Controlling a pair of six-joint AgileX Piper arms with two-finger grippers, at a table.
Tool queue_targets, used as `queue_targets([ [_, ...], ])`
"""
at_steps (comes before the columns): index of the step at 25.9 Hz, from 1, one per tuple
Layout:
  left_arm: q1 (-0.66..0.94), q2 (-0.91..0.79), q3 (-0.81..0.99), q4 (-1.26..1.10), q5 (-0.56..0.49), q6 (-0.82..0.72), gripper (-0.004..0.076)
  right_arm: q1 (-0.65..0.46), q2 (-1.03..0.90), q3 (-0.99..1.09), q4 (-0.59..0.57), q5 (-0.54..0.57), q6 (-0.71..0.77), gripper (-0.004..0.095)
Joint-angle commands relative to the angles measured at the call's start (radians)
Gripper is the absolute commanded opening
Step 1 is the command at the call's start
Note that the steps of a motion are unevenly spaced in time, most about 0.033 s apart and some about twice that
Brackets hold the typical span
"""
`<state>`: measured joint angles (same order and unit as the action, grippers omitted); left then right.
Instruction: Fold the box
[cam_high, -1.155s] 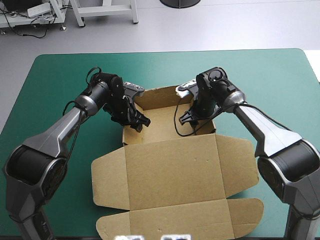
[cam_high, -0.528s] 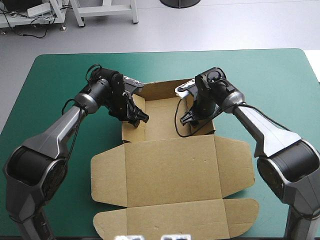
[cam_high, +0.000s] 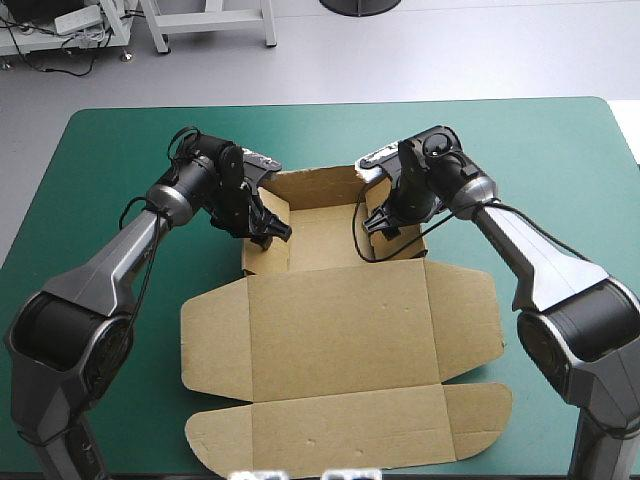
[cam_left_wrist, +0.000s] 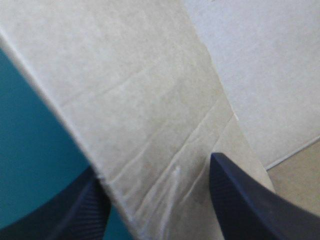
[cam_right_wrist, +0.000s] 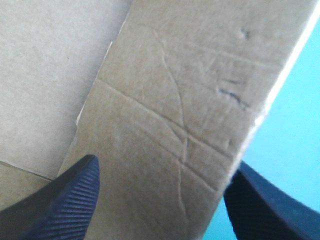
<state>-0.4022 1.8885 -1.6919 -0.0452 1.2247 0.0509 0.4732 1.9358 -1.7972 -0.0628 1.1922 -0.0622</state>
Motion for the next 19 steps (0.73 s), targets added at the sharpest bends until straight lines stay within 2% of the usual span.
queue_targets([
  [1, 0.001, -0.059, -0.045, -0.046, -0.018, -0.002, 0.0418, -0.005, -0.052, -0.070, -0.003, 0.001, -0.023, 0.0653],
  [4, 0.001, -0.066, -0.079, -0.046, -0.018, -0.002, 0.0418, -0.005, -0.053, -0.115, -0.005, 0.030, -0.035, 0.0653],
  [9, 0.001, -0.104, -0.212, -0.025, 0.055, 0.024, 0.0418, -0.005, -0.079, -0.171, -0.015, 0.057, -0.040, 0.0652],
  [19, 0.001, -0.287, -0.215, 0.113, 0.057, 0.055, 0.0417, -0.005, -0.213, -0.171, -0.051, 0.057, -0.042, 0.0651],
])
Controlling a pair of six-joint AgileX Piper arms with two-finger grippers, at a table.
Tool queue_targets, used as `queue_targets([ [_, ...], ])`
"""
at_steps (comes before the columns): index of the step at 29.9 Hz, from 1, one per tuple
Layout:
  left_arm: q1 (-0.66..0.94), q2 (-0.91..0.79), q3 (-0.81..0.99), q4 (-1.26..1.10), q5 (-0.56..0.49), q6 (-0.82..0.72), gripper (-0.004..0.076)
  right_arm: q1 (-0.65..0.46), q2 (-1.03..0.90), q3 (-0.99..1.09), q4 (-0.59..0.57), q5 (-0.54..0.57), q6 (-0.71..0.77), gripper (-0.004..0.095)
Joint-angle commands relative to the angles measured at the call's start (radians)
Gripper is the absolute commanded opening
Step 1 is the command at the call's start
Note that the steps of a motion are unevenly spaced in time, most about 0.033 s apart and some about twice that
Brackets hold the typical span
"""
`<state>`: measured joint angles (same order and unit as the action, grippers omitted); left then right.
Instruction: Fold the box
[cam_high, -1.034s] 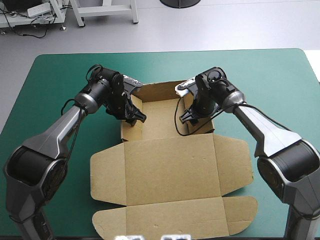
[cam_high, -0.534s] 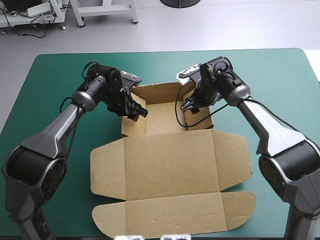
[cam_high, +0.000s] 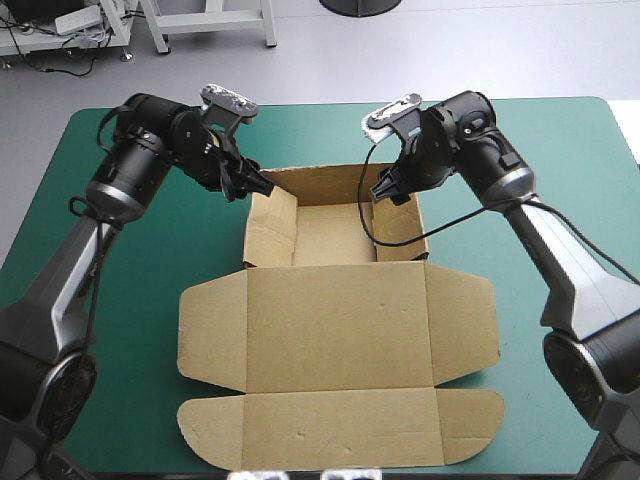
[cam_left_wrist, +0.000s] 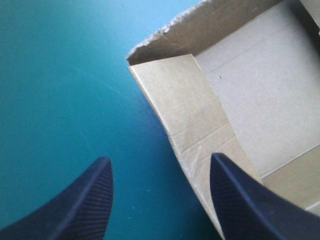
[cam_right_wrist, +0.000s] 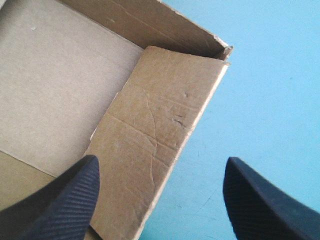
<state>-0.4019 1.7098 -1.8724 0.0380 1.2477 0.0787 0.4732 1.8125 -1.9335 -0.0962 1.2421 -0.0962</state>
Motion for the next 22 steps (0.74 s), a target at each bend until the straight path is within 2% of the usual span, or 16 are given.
queue_targets([
  [1, 0.000, -0.133, -0.035, 0.030, 0.034, 0.030, 0.0417, -0.005, -0.101, -0.034, -0.012, 0.008, -0.008, 0.0651],
  [5, 0.000, -0.234, -0.026, 0.065, 0.034, 0.054, 0.0406, -0.005, -0.137, -0.028, -0.010, 0.008, -0.012, 0.0651],
  [8, 0.000, -0.321, 0.032, 0.143, 0.035, 0.052, 0.0368, -0.005, -0.162, 0.007, -0.010, 0.008, -0.012, 0.0651],
  [11, 0.000, -0.424, 0.160, 0.202, 0.035, 0.029, 0.0321, -0.007, -0.183, 0.071, -0.014, 0.008, -0.012, 0.0651],
  [14, 0.000, -0.521, 0.334, 0.231, 0.033, 0.015, 0.0318, -0.024, -0.208, 0.137, -0.010, -0.020, -0.012, 0.0651],
  [19, 0.000, -0.702, 0.596, 0.241, -0.099, -0.036, 0.0318, -0.042, -0.232, 0.230, 0.018, -0.068, -0.004, 0.0651],
  [22, 0.000, -0.791, 0.707, 0.237, -0.105, -0.079, 0.0318, -0.042, -0.231, 0.270, 0.056, -0.107, -0.004, 0.0651],
])
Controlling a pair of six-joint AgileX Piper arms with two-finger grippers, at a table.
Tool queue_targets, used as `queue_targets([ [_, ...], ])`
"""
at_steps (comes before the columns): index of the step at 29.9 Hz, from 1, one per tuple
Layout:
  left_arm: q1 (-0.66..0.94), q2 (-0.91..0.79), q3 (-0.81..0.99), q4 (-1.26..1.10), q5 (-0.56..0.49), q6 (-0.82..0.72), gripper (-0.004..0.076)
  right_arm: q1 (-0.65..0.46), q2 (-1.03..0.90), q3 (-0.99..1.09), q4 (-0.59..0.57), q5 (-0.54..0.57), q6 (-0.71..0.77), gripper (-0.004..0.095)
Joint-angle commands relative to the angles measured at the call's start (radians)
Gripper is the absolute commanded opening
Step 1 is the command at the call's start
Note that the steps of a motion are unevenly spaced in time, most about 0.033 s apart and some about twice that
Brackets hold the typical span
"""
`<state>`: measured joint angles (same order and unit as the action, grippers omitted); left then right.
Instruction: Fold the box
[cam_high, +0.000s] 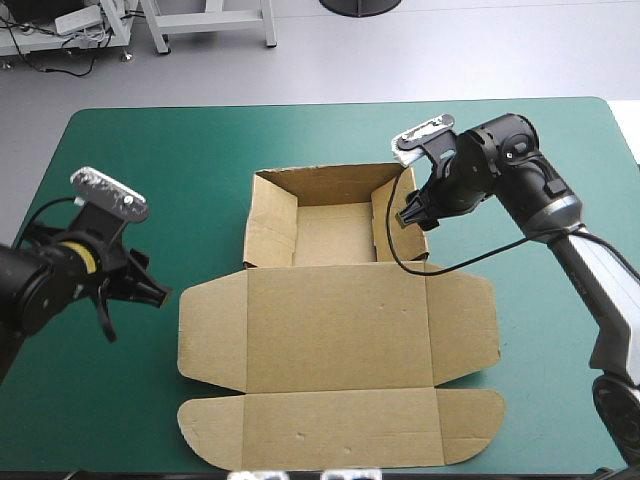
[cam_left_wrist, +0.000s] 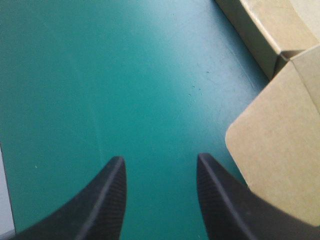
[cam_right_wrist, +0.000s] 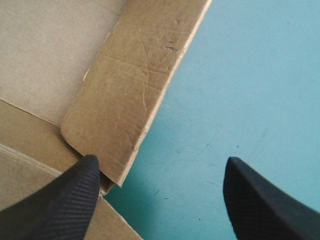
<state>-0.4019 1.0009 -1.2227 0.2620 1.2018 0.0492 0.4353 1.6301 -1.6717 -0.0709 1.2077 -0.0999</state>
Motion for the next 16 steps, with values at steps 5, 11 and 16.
queue_targets([
  [5, 0.000, -0.174, 0.226, 0.011, -0.030, -0.113, 0.0318, -0.005, -0.035, 0.030, 0.071, -0.167, -0.001, 0.0651],
  [11, 0.000, -0.266, 0.361, -0.006, -0.008, -0.200, 0.0318, -0.005, 0.031, 0.030, 0.050, -0.157, 0.023, 0.0651],
  [16, 0.000, -0.342, 0.383, -0.004, -0.010, -0.220, 0.0320, -0.008, 0.101, 0.030, 0.047, -0.184, 0.051, 0.0651],
])
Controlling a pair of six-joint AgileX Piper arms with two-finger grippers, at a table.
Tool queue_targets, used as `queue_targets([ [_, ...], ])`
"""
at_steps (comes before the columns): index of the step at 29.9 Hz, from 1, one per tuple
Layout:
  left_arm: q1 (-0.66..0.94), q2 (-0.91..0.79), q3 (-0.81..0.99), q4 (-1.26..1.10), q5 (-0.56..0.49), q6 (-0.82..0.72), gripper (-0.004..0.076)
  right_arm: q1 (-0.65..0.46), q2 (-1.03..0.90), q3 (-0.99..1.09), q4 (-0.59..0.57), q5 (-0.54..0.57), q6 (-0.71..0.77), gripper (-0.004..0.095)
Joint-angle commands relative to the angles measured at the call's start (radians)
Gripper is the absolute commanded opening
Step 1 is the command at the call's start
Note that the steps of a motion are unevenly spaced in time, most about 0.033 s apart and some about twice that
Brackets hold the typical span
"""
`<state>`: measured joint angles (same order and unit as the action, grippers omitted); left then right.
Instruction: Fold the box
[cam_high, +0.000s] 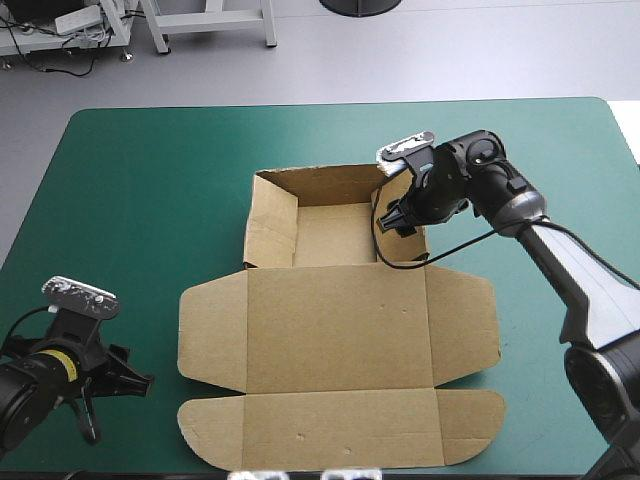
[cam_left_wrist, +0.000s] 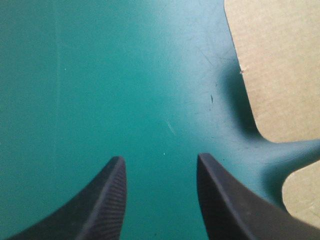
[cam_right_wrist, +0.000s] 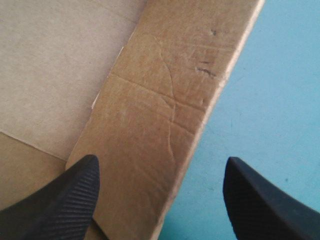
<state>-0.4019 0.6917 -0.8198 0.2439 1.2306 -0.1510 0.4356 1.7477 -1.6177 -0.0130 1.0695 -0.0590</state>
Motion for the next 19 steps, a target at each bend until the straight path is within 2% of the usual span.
queue_targets([
  [1, 0.000, -0.040, -0.020, 0.014, -0.038, -0.020, 0.0319, -0.016, -0.001, -0.026, -0.003, -0.048, 0.011, 0.0651],
  [4, 0.000, -0.053, -0.020, 0.014, -0.024, -0.021, 0.0319, -0.034, 0.038, -0.032, 0.033, -0.065, 0.011, 0.0628],
  [8, 0.000, -0.053, -0.020, 0.012, -0.011, -0.021, 0.0320, -0.050, 0.069, -0.032, 0.069, -0.084, 0.011, 0.0508],
  [12, 0.000, -0.053, -0.020, 0.014, -0.013, -0.021, 0.0320, -0.053, 0.096, -0.032, 0.087, -0.087, 0.004, 0.0314],
  [17, 0.000, -0.053, -0.020, 0.014, -0.015, -0.021, 0.0319, -0.053, 0.098, -0.032, 0.096, -0.112, -0.031, 0.0022],
  [18, 0.000, -0.053, -0.020, 0.014, -0.015, -0.021, 0.0319, -0.053, 0.098, -0.032, 0.096, -0.112, -0.042, -0.0026],
  [19, 0.000, -0.053, -0.020, 0.014, -0.017, -0.021, 0.0319, -0.054, 0.098, -0.032, 0.093, -0.112, -0.044, -0.0024],
])
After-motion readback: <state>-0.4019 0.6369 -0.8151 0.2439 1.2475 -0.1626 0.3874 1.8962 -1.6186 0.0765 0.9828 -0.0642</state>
